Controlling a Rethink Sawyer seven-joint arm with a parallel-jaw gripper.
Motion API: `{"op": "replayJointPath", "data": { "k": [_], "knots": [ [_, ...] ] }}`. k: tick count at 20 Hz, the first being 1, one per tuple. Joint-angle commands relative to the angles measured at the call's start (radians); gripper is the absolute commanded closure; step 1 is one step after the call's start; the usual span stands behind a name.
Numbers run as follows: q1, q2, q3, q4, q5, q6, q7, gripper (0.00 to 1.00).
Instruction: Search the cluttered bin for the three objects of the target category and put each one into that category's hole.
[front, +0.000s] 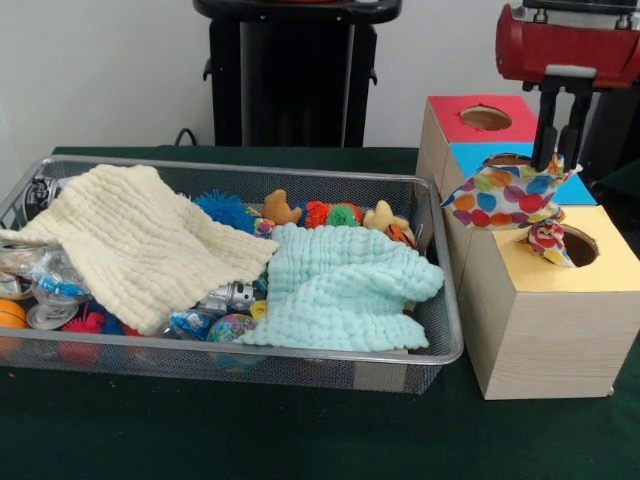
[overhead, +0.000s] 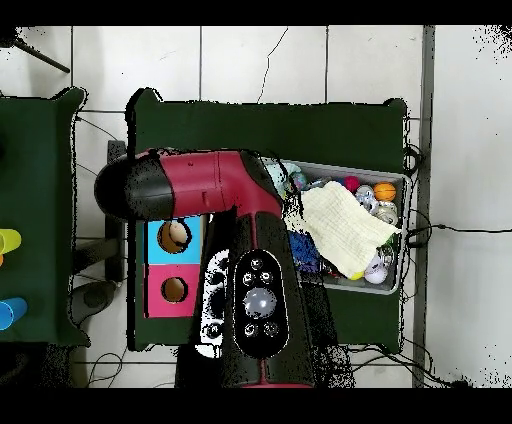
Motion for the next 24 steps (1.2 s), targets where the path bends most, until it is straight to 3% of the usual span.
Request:
{"op": "replayJointPath", "data": {
  "k": [1,7,14,17,24],
  "knots": [
    [-0.003,0.093,-0.007,0.044,0.067,-0.017,0.232,1.0],
    [-0.011,0.148,0.021,0.035,0.108,-0.12,0.21,1.0],
    [0.04,0.218,-0.06,-0.014,0.105,-0.161,0.243,1.0],
    [0.039,0.24,-0.052,-0.015,0.12,-0.188,0.226,1.0],
    [0.074,0.296,-0.106,-0.04,0.154,-0.162,0.248,1.0]
  ]
}}
